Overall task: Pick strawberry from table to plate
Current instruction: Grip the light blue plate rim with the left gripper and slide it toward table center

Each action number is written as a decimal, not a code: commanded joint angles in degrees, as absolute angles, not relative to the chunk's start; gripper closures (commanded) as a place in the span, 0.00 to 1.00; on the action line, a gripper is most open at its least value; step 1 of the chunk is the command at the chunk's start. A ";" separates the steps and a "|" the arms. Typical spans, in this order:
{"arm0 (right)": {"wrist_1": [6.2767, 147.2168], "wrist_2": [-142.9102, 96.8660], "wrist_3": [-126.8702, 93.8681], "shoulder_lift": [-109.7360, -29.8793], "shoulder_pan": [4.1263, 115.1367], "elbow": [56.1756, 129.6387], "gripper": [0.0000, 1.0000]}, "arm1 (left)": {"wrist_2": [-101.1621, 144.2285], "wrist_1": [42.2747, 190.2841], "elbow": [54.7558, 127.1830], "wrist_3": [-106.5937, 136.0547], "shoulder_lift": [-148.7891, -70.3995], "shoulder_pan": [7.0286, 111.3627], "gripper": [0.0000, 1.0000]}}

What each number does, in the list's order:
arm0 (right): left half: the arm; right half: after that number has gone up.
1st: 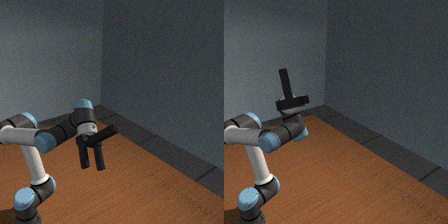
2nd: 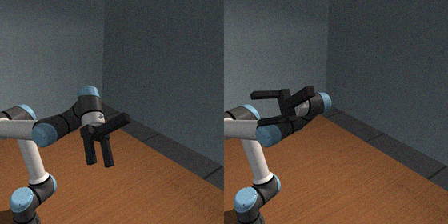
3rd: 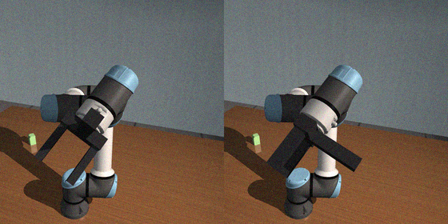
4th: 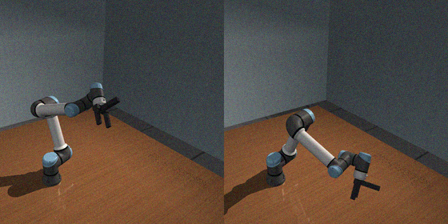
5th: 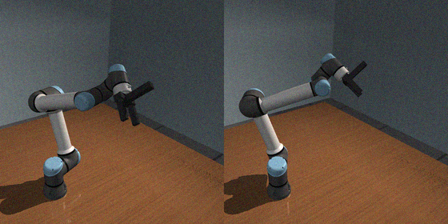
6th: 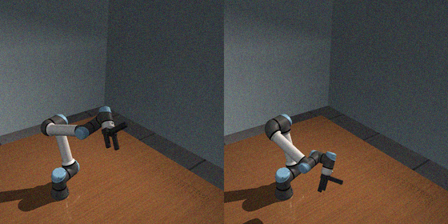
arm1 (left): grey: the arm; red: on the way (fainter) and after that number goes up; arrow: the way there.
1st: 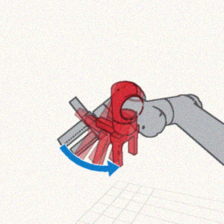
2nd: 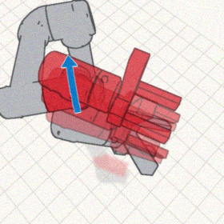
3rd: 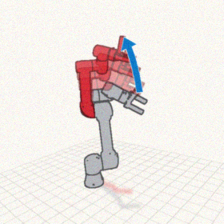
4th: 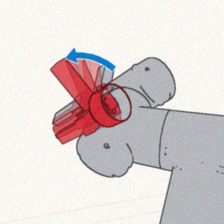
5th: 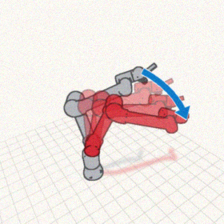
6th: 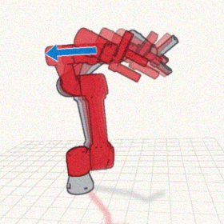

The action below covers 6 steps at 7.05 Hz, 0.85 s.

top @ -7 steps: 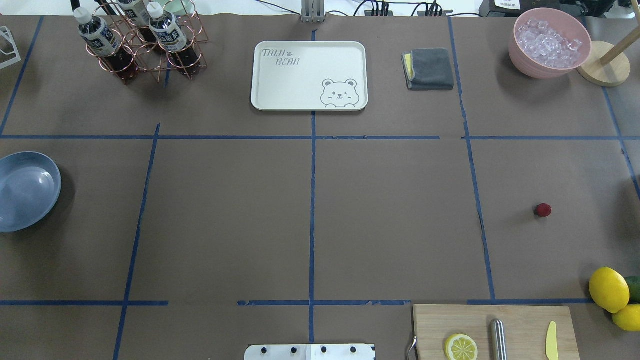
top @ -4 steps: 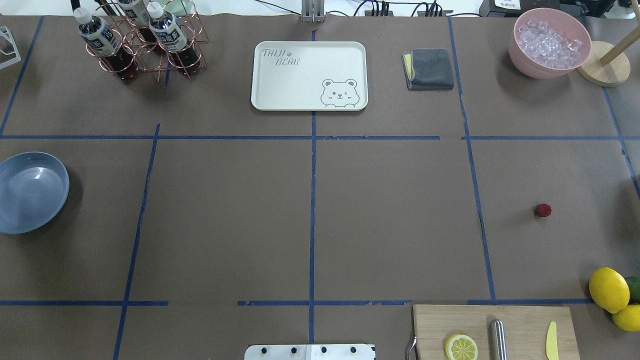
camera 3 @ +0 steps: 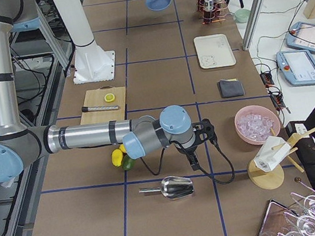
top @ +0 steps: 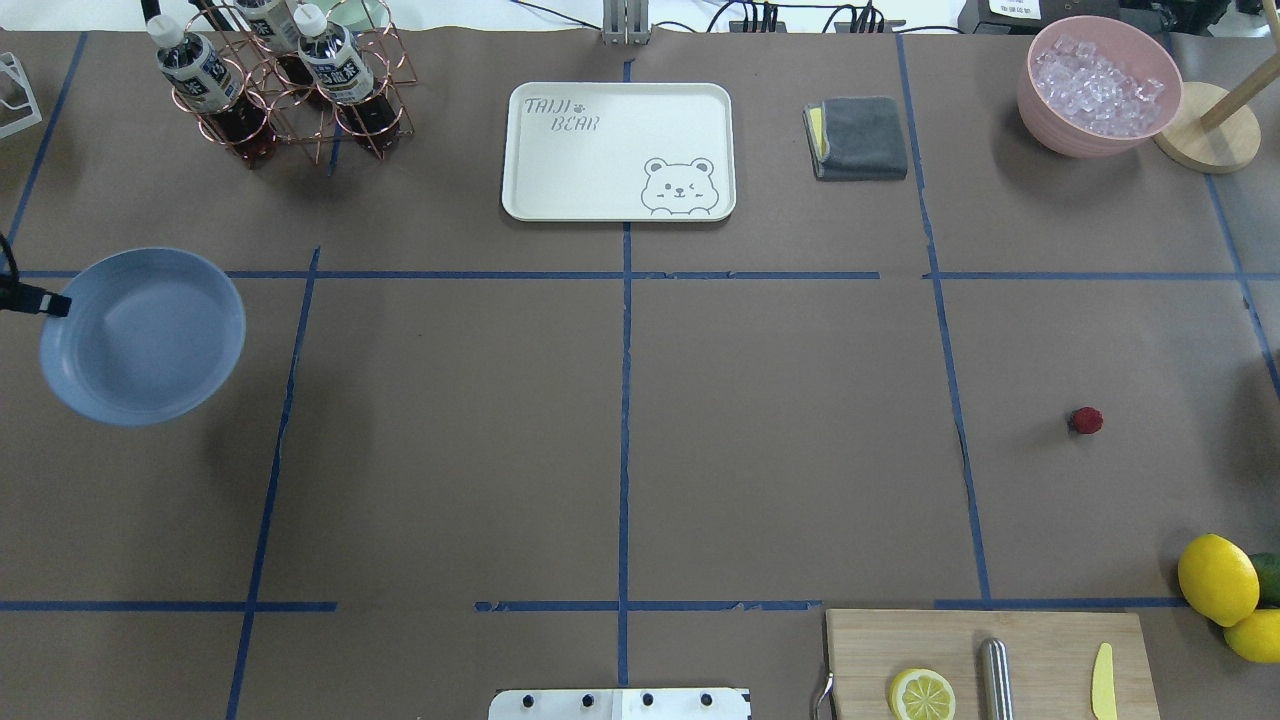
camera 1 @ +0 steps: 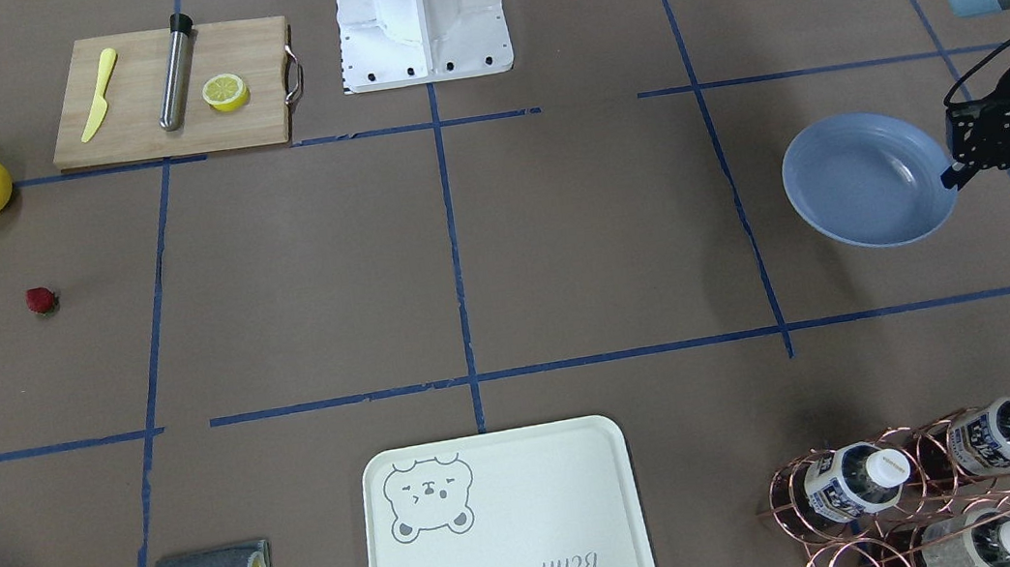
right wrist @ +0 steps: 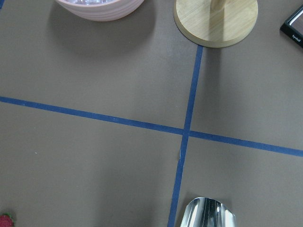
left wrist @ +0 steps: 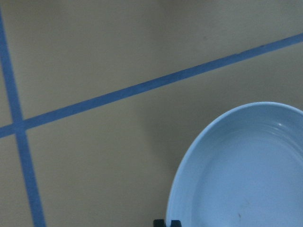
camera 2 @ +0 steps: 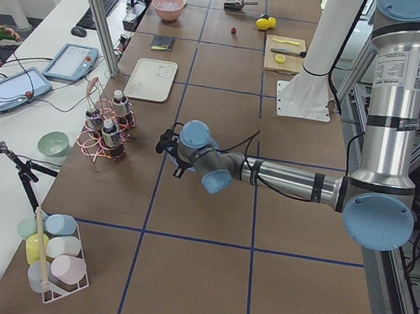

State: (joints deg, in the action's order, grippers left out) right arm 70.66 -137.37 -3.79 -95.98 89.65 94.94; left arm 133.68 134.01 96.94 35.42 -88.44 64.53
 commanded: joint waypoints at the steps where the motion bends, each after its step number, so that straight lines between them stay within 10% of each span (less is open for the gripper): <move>1: 70.66 -137.37 -3.87 -96.24 89.65 94.92 0.00 | 131.33 131.75 100.21 53.78 -100.73 53.33 1.00; 6: 70.66 -137.29 -4.04 -96.50 89.65 95.01 0.00 | 112.35 131.75 87.21 69.78 -120.39 29.64 1.00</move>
State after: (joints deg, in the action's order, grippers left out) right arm 70.66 -137.29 -4.03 -96.49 89.65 94.95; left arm 115.88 131.75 90.04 68.65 -118.03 32.56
